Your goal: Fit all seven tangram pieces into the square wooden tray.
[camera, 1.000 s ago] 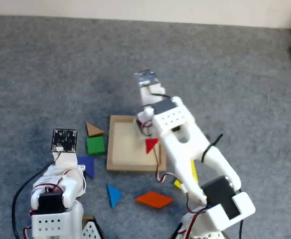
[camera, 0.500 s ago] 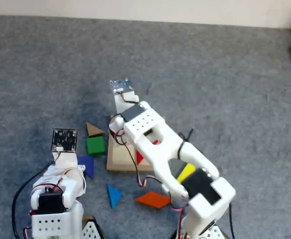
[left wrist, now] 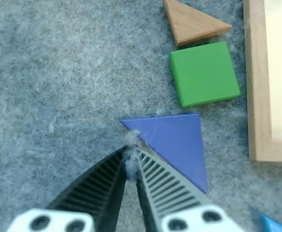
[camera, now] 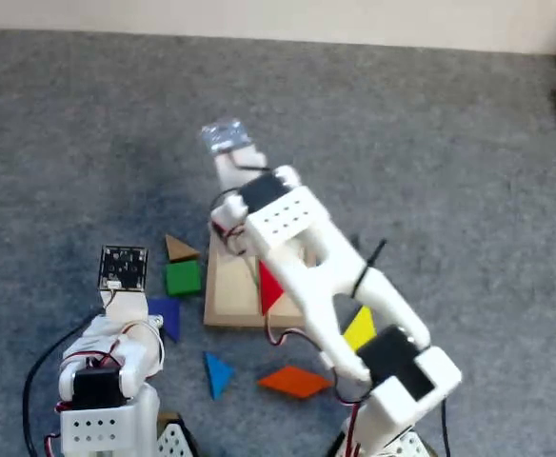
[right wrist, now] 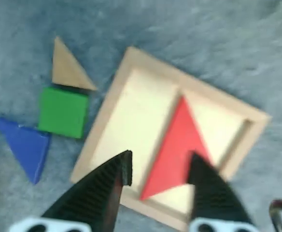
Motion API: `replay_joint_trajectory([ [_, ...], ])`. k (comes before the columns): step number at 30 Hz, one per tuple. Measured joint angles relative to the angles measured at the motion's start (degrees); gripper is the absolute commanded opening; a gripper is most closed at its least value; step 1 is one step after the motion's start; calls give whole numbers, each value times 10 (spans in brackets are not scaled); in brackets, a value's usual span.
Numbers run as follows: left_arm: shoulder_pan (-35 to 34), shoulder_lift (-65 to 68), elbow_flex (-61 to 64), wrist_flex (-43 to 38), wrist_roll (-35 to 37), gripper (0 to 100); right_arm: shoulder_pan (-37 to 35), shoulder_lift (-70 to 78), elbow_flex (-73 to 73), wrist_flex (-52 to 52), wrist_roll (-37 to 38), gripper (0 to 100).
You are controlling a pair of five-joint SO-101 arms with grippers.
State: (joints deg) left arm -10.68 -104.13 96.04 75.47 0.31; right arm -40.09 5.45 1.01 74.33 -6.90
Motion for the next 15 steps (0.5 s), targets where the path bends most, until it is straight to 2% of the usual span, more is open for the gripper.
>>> replay_joint_trajectory([
  [7, 0, 0, 0, 0, 0, 5, 92, -10, 33, 4, 55, 9],
  [10, 0, 0, 0, 0, 0, 5, 100, -10, 87, 4, 86, 9],
  [15, 0, 0, 0, 0, 0, 5, 98, -10, 177, -66, 108, 9],
])
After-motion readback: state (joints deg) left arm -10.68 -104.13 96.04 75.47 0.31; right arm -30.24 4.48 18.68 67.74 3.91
